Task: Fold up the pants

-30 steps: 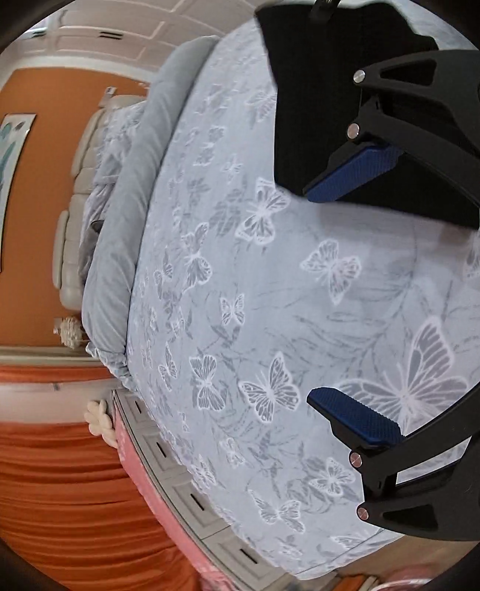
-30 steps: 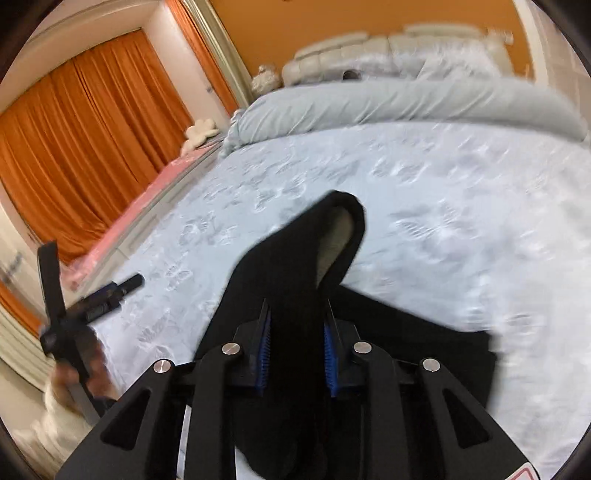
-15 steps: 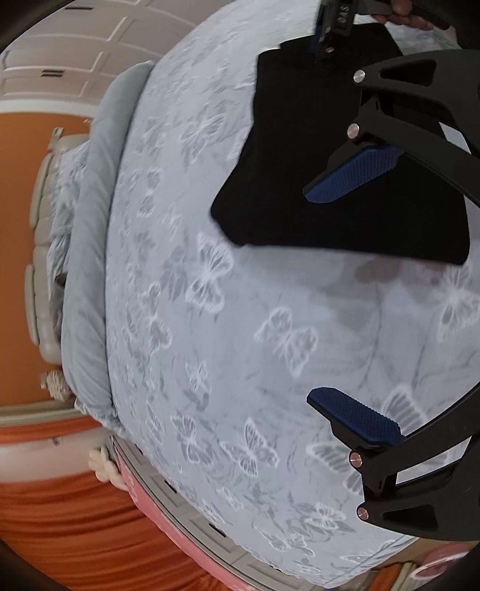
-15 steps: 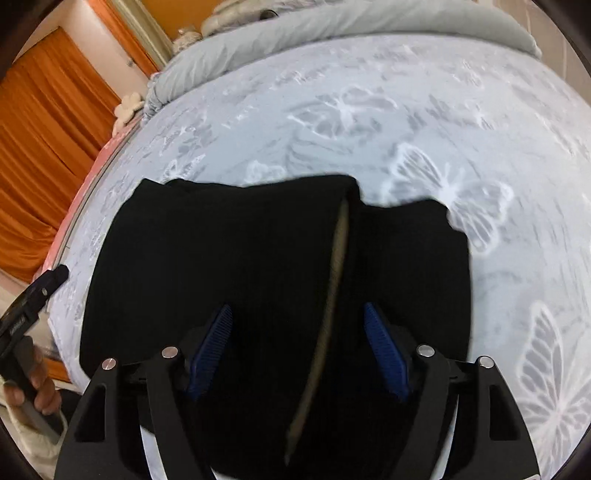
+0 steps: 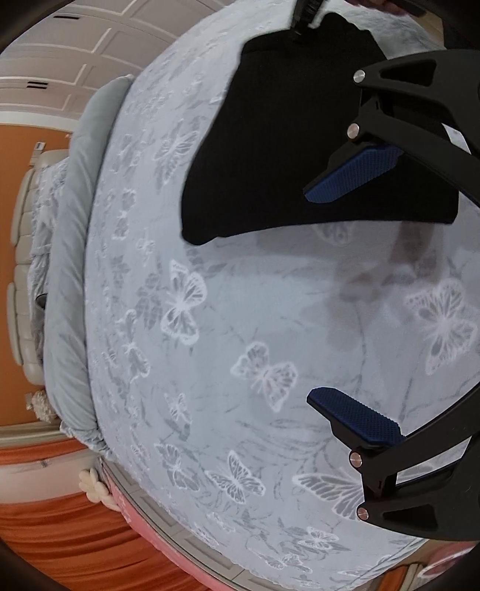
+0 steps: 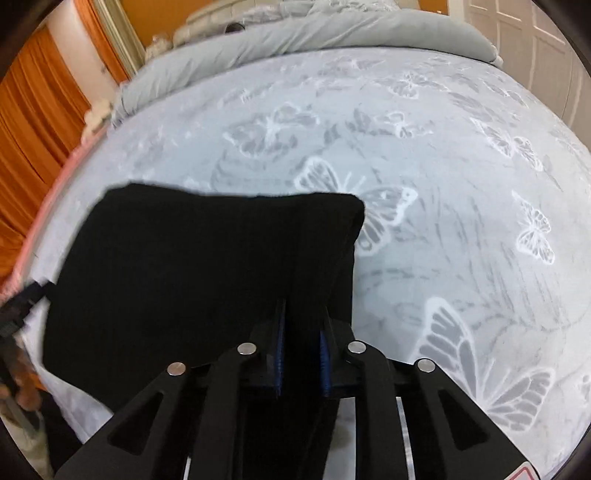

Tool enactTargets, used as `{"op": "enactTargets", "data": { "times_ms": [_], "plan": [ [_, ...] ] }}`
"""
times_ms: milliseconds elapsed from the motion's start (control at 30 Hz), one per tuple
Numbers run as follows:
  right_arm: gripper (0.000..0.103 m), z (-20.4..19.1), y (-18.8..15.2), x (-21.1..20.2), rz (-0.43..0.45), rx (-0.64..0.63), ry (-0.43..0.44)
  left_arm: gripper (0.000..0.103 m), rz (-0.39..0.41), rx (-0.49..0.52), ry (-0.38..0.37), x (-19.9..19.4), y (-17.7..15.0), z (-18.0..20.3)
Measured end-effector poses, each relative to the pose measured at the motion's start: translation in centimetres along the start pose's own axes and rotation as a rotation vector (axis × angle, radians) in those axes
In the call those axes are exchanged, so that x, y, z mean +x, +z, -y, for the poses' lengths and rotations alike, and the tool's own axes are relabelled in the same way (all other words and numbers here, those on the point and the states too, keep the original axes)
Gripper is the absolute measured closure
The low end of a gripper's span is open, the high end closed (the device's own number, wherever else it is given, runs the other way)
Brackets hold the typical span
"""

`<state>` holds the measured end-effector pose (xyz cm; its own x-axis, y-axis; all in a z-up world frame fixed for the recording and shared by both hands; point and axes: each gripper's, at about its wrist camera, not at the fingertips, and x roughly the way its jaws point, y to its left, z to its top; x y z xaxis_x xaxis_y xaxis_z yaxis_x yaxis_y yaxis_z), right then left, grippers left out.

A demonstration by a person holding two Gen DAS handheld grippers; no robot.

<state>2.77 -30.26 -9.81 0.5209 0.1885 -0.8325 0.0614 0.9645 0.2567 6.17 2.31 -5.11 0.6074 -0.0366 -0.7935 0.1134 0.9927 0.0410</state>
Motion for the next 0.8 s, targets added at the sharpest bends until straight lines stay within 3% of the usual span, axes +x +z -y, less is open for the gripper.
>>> {"op": "enactTargets", "data": {
  "times_ms": [33, 67, 100, 167, 267, 333, 400, 567, 633, 700, 800],
  "plan": [
    [0.073, 0.2, 0.3, -1.2, 0.022, 0.009, 0.02, 0.005, -0.004, 0.004, -0.002, 0.1, 0.0, 0.1],
    [0.06, 0.4, 0.3, -2.5, 0.054, 0.016, 0.028, 0.005, -0.004, 0.001, -0.008, 0.0, -0.1, 0.1],
    [0.04, 0.4, 0.6, -3.3, 0.078, 0.022, 0.022, 0.005, -0.004, -0.006, -0.023, -0.1, -0.1, 0.0],
    [0.025, 1.0, 0.3, -4.5, 0.095, 0.052, 0.027, 0.005, -0.021, -0.028, -0.086, 0.1, -0.3, -0.2],
    [0.025, 1.0, -0.3, -3.5, -0.006, 0.081, 0.157, 0.005, -0.067, -0.078, -0.138, 1.3, -0.8, -0.6],
    [0.023, -0.2, -1.3, -2.1, -0.085, 0.06, 0.149, 0.005, -0.109, -0.114, -0.174, 2.3, -1.0, -0.8],
    [0.022, -0.6, -2.5, -0.2, -0.166, 0.054, 0.08, 0.005, -0.174, -0.171, -0.232, 3.5, -1.3, -1.3],
    [0.023, 0.8, -3.1, 2.1, -0.161, 0.161, 0.212, 0.005, -0.363, -0.413, -0.443, 7.7, -2.6, -3.4],
    [0.03, 1.0, -2.6, 2.2, -0.161, 0.177, 0.235, 0.005, -0.361, -0.428, -0.468, 7.4, -2.1, -3.7],
    [0.034, 1.2, -2.5, 1.8, -0.163, 0.194, 0.248, 0.005, -0.317, -0.457, -0.546, 6.1, -1.8, -4.0],
    [0.029, 1.5, -2.6, 1.3, -0.188, 0.217, 0.24, 0.005, -0.225, -0.406, -0.555, 3.7, -1.1, -3.9]
  ]
}}
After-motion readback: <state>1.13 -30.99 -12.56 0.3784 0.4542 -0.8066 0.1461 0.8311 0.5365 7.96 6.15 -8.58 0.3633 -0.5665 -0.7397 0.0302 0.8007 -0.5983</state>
